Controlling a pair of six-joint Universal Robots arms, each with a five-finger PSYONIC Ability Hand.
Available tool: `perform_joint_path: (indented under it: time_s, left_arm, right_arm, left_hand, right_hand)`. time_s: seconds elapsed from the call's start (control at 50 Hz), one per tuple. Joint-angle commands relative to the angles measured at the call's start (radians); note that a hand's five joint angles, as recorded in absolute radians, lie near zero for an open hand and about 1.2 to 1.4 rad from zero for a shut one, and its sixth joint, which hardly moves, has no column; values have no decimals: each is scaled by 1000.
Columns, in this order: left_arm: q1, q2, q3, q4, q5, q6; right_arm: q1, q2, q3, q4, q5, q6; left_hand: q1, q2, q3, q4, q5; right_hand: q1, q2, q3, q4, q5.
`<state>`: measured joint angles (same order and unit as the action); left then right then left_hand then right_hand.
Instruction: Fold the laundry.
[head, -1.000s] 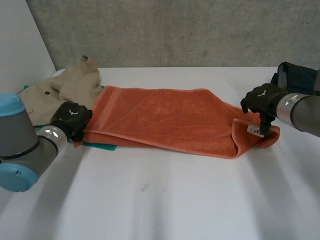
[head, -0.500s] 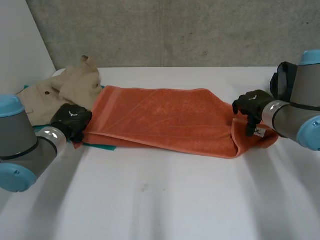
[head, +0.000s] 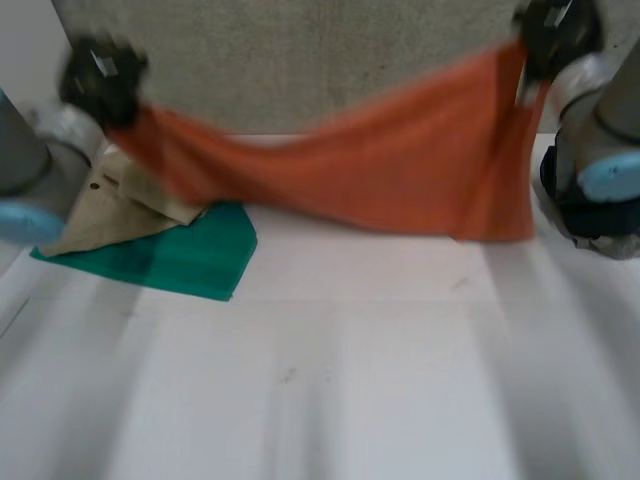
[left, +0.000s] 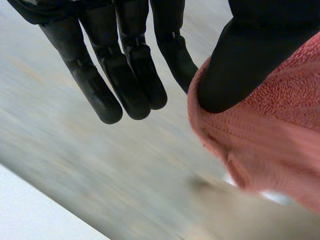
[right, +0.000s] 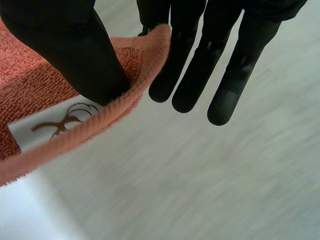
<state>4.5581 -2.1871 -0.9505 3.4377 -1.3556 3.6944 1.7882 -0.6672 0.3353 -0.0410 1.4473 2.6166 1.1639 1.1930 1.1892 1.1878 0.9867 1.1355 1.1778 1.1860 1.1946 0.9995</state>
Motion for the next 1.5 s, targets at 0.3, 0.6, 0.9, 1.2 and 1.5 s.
perform_joint_path:
  time_s: [0.3,0.6,0.9,1.2,1.5]
  left_arm:
    - [41,-49,213,150,-31,-278]
    - [78,21,-398,138,145,-169]
    - [180,366,-718,-595,231,248]
    - [124,350,-578,-919,198,434]
    - [-8,11,-101,-646,53,231]
  right_arm:
    - [-89,-290,536,-508,-160,500]
    - [-102,-216,832,-142,-223,235]
    - [-262,-557,1106,361,-171,-285]
    - [-340,-579,1164,501,-212,-425]
    - [-254,-359,914,173,-157,-86]
  left_hand:
    - [189,160,163,165,191]
    - [215,186,190,191,218]
    - [232,203,207,208,235]
    - [232,203,207,208,235]
    - [232,203,207,208,235]
  right_hand:
    - [261,218,210,202,222]
    - [261,218,210,202,222]
    - [261,218,210,202,222]
    - [261,218,210,202,222]
    - [261,218,210,202,222]
